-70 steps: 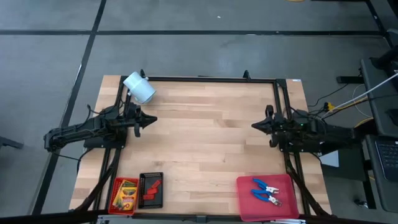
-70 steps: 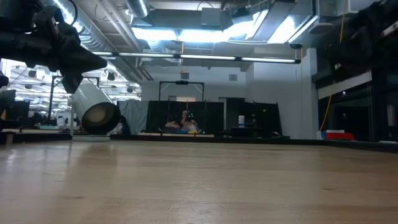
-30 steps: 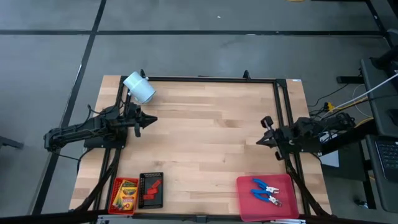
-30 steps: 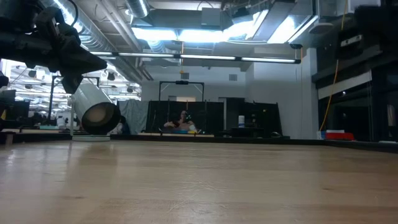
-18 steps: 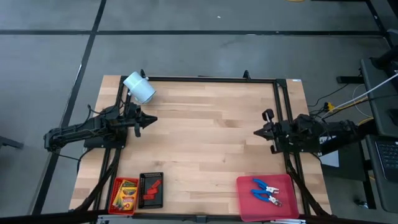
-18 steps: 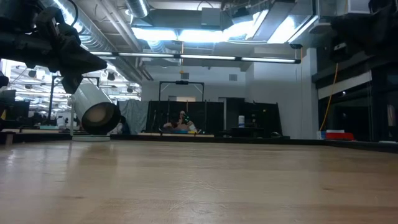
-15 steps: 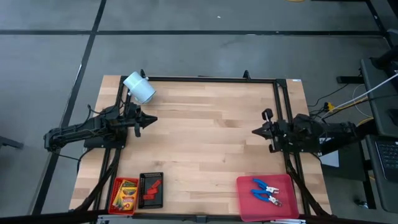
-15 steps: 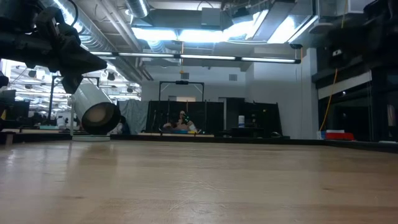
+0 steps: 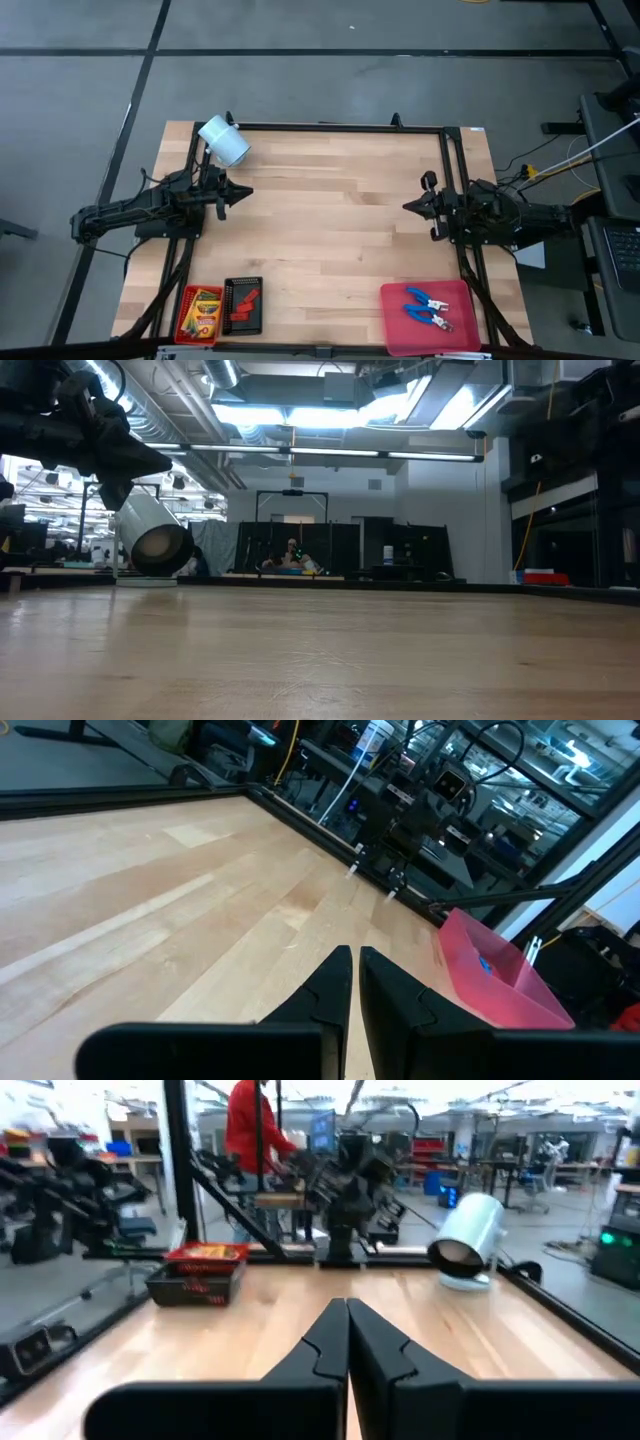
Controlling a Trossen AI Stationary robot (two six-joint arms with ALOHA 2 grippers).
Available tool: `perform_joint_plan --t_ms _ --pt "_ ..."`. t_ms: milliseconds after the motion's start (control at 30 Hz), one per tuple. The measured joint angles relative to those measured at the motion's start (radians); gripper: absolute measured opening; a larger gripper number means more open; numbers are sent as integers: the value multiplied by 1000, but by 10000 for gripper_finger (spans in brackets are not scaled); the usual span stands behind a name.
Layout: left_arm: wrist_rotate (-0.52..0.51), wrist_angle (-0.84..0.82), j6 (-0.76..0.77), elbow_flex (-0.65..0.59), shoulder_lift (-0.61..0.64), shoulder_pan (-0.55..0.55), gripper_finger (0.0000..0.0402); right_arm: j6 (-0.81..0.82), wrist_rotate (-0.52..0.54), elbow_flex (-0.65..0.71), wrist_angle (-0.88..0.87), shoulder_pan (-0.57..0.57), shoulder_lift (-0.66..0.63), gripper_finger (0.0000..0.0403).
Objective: Pick & Place School Supplies
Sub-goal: Return to Home Position
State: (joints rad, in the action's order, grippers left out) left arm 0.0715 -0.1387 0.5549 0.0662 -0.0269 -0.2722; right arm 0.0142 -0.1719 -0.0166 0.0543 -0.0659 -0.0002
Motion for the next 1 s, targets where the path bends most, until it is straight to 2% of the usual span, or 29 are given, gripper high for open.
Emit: perform_joint_plan --t_ms 67,133,233,333,533,1000 --pt "0 0 0 0 0 0 20 -14 16 0 -20 -3 0 5" --pt "0 0 0 0 0 0 20 -23 87 0 -32 -3 9 15" --pt "0 0 0 0 0 0 20 50 219 0 -42 -4 14 33" --pt "0 0 0 0 0 0 20 86 278 0 -27 -4 18 47" --pt "0 0 0 0 0 0 20 82 285 0 -26 -4 18 60" --pt "0 0 0 0 0 0 20 82 288 0 -26 -4 18 61"
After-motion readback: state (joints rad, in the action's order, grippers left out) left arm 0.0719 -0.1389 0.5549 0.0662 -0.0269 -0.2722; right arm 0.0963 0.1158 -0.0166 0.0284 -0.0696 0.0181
